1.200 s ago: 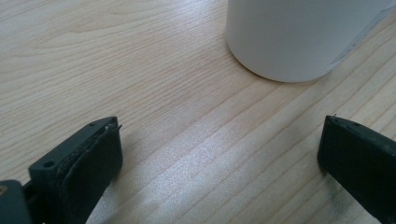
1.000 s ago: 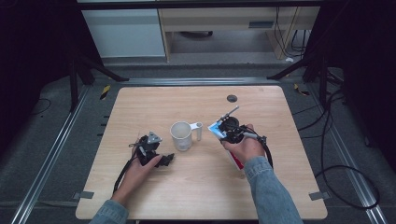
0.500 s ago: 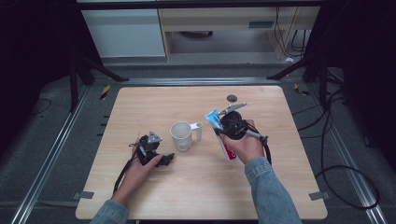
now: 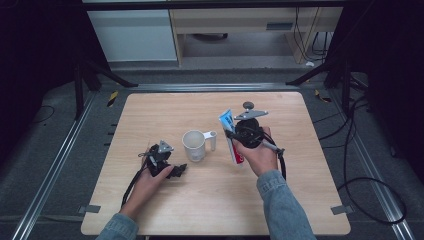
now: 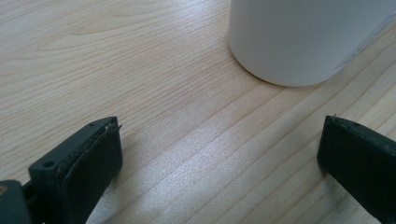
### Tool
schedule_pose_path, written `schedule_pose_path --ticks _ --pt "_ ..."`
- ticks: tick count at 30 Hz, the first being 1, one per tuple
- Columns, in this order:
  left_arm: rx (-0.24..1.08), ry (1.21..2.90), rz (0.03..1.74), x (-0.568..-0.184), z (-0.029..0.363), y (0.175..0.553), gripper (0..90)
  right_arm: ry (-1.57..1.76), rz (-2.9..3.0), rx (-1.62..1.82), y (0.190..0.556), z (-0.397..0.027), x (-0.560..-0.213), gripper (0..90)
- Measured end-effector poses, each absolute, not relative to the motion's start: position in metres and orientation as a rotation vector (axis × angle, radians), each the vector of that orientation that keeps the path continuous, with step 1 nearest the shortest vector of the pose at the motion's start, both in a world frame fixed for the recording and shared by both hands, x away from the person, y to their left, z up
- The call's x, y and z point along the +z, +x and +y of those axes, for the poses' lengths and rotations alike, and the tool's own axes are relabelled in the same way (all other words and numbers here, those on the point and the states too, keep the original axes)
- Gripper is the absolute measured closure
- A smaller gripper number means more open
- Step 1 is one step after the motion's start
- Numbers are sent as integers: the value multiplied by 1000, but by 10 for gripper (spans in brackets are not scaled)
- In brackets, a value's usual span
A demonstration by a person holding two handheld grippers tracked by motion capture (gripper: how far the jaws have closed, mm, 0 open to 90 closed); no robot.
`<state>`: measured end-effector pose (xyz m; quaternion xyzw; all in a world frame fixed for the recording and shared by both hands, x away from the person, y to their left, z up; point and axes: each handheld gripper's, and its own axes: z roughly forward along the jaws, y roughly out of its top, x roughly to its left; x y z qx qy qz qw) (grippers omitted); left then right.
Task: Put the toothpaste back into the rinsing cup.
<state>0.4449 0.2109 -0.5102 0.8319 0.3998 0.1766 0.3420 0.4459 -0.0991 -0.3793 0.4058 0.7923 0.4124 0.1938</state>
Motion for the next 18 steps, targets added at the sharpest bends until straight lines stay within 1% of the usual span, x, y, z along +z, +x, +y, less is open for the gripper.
schedule_pose_path --ticks 10,18 --pt "459 2163 1039 -510 211 445 0 1133 2188 1196 449 -85 -381 731" --pt "460 2156 1043 -510 210 447 0 1115 2170 1251 451 -76 -372 731"
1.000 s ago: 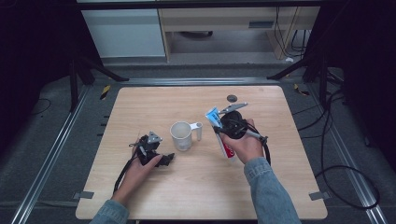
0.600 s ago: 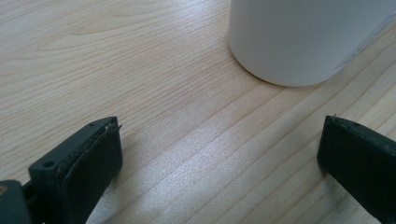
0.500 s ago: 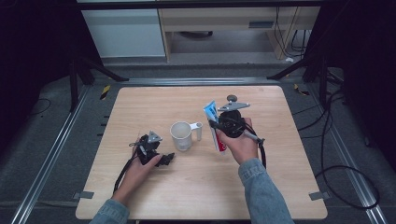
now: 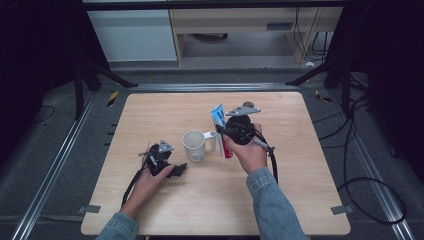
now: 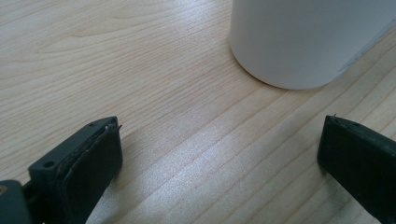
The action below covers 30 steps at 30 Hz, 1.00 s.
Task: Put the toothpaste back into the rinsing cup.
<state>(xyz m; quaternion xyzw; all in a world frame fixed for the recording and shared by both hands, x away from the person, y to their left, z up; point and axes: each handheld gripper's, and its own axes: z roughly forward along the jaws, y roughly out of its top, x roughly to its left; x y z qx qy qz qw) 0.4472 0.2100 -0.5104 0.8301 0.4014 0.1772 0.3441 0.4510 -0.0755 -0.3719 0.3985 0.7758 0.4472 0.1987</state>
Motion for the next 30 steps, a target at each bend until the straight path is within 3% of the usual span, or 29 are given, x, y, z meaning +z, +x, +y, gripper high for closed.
schedule_pose_path --ticks 30 --pt "463 2152 1041 -511 210 447 0 1081 2050 1352 452 -48 -332 732"
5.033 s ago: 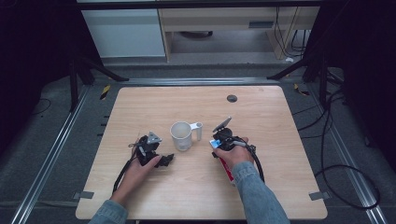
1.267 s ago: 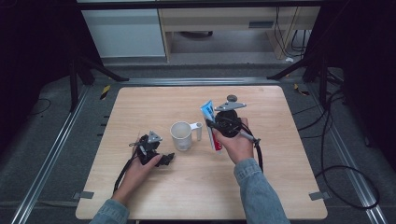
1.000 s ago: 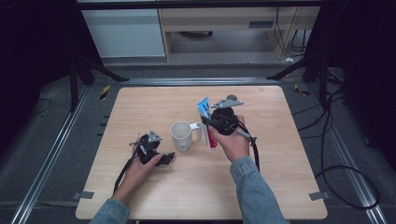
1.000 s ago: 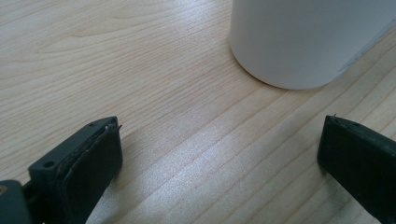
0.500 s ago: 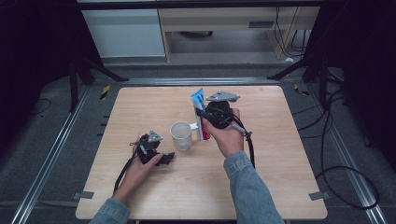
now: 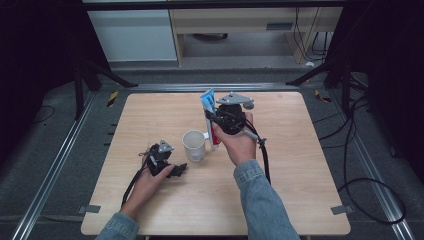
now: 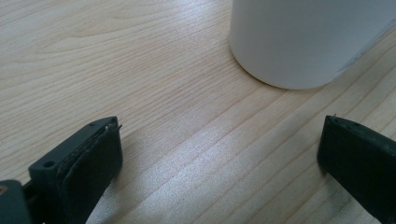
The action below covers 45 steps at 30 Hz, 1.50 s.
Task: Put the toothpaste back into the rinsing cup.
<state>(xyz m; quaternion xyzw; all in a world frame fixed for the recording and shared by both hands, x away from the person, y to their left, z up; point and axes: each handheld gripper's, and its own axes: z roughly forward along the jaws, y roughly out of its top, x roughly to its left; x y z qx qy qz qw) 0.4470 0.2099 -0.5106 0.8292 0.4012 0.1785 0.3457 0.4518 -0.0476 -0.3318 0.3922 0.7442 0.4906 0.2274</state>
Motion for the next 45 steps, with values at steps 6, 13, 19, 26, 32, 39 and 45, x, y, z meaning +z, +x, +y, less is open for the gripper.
schedule_pose_path --ticks 6,13,19,26,32,39,45 --pt "466 2152 1044 -511 210 447 0 1065 2036 1344 451 -44 -328 732" --pt "467 2152 1044 -511 210 447 0 1057 2009 1359 449 -44 -325 734" --pt "467 2151 1044 -511 210 447 0 1063 1991 1372 450 -43 -326 734" --pt "466 2152 1044 -511 210 447 0 1057 1959 1396 448 -40 -323 734" --pt "466 2154 1044 -510 210 446 0 1052 1932 1420 447 -34 -322 734" --pt "464 2157 1043 -510 210 446 0 1031 1883 1441 446 -26 -321 734" --pt "462 2160 1043 -510 210 446 0 1013 1841 1480 444 -19 -321 734"
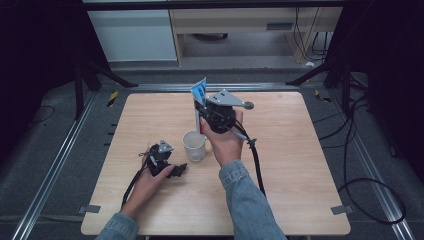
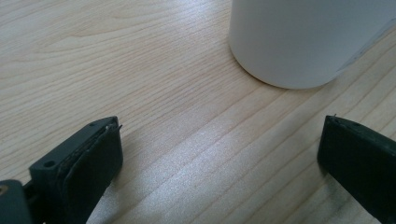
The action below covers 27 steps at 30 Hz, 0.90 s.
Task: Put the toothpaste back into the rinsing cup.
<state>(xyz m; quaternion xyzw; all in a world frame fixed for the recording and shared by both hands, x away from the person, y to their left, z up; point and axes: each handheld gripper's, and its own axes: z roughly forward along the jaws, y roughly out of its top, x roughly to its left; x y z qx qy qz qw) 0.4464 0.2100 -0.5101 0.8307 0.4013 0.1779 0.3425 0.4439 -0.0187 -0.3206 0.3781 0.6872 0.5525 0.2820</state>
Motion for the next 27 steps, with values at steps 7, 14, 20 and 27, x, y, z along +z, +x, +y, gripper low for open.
schedule_pose_path --ticks 7,14,20,27 --pt "464 2161 1042 -510 210 446 0 994 1839 1486 443 -10 -322 733" --pt "464 2165 1039 -510 210 446 0 961 1818 1492 441 -4 -326 734" --pt "464 2165 1039 -510 210 446 0 961 1818 1500 440 -1 -331 733" --pt "467 2162 1039 -510 210 446 0 971 1821 1510 439 2 -338 733"
